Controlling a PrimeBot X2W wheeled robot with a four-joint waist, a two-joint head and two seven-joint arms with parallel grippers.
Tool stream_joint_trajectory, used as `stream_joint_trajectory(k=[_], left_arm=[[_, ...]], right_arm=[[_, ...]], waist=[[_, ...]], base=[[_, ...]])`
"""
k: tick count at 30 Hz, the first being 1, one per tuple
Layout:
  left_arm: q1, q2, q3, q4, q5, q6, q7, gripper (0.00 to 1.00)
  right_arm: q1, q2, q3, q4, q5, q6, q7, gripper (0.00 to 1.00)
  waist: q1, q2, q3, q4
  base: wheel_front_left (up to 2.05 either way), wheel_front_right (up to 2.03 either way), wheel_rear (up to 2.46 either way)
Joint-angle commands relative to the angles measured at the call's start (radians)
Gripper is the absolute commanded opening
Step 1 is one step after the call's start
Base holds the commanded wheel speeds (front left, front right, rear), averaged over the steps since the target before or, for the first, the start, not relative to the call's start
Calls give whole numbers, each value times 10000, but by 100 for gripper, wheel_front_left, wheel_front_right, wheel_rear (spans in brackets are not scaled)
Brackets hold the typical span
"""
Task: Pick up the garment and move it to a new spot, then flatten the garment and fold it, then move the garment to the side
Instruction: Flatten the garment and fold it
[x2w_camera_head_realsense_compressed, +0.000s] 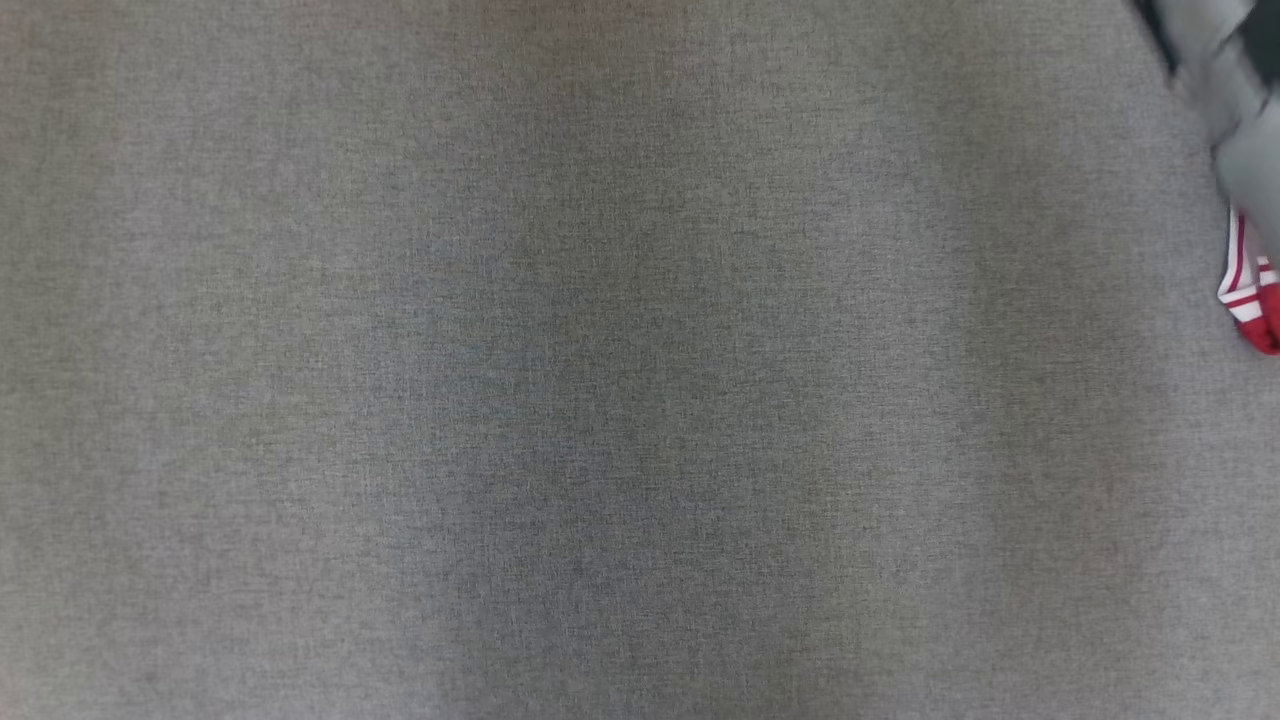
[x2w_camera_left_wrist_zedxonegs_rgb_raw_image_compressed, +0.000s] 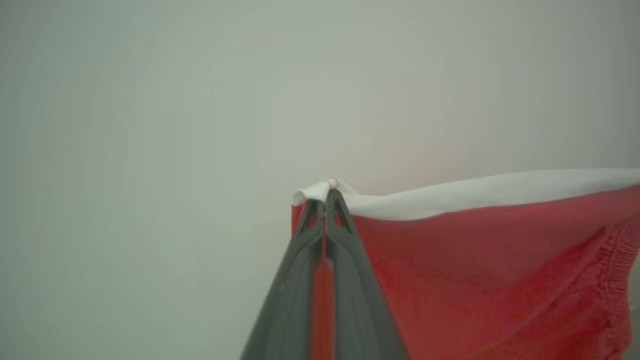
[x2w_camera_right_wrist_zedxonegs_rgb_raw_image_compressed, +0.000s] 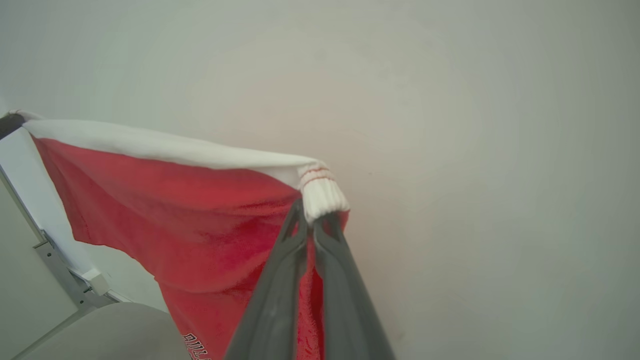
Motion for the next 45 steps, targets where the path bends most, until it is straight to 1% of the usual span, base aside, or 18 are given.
stream_joint_trajectory(k=[1,6,9,11,13,15,17,20,23,26,29,32,34,36,38,39,41,45], left_arm=[[546,56,-133,-16,-238,28,-246,0],[2079,447,-552,-658,-651,27,-1223,0],[3296,629,-459,-1283,-947,53,-1606,0],[4154,721,-335,-1903,-1132,229,-1748,0],[5088,908,-160,-2601,-1196,536,-1834,0],[6122,963,118,-3483,-1451,917,-1864,0],[7209,1064,413,-4395,-1536,1351,-1878,0],[8881,1170,823,-5666,-1304,2039,-1875,0],[10592,1076,1250,-6682,-1222,2554,-1876,0],[12141,804,1527,-7386,-1003,2861,-1870,0],[13349,512,1700,-7674,-712,3040,-1871,0],[14423,168,1718,-7738,-304,3111,-1872,0],[14747,199,1569,-7665,-71,3126,-1872,0],[15217,150,1506,-7467,221,3159,-1874,0],[15749,-85,1643,-7384,390,3241,-1874,0],[16050,-102,1665,-7313,481,3250,-1872,0],[16528,-133,1626,-7194,724,3209,-1873,0],[17302,-78,1649,-6878,1108,3363,-1873,0]], right_arm=[[380,-174,321,-177,222,9,-158,0],[1459,-806,1585,-1034,916,9,-689,0],[2310,-1183,2166,-1621,1474,9,-992,0],[2894,-1459,2424,-2091,1921,10,-1195,0],[3532,-1708,2726,-2571,2182,10,-1362,0],[4223,-1997,2913,-3104,2510,9,-1525,0],[4970,-2271,3032,-3570,2725,10,-1629,0],[6102,-2649,3175,-4162,2942,9,-1729,0],[7187,-2966,3258,-4663,2964,10,-1773,0],[8245,-3253,3264,-5158,2812,10,-1777,0],[9203,-3612,3291,-5597,2492,9,-1769,0],[10134,-3934,3282,-5962,2117,9,-1763,0],[10452,-4035,3218,-6031,2003,9,-1764,0],[11116,-4161,3299,-6244,1833,10,-1764,0],[11638,-4372,3384,-6359,1597,9,-1765,0],[11937,-4492,3430,-6381,1511,9,-1765,0],[12595,-4597,3270,-6474,1595,10,-1765,0],[13839,-4893,3243,-6739,1626,9,-1766,0]], waist=[[0,-1,-105,-17],[0,-1,-563,-83],[0,-1,-931,-133],[0,-1,-1209,-145],[0,-1,-1490,-170],[0,-1,-1764,-128],[0,-1,-2019,-87],[0,-1,-2393,-24],[0,-1,-2734,-15],[0,-1,-3035,58],[0,-1,-3278,165],[0,-1,-3486,229],[0,-1,-3558,249],[0,-1,-3729,293],[0,-1,-3928,292],[0,-1,-4037,302],[0,-1,-4269,342],[0,-1,-4650,437]], base=[[0,0,0],[0,0,0],[0,0,0],[0,0,0],[0,0,0],[0,0,0],[0,0,0],[0,0,0],[0,0,0],[0,0,0],[0,0,0],[0,0,0],[0,0,0],[0,0,0],[0,0,0],[0,0,0],[0,0,0],[0,0,0]])
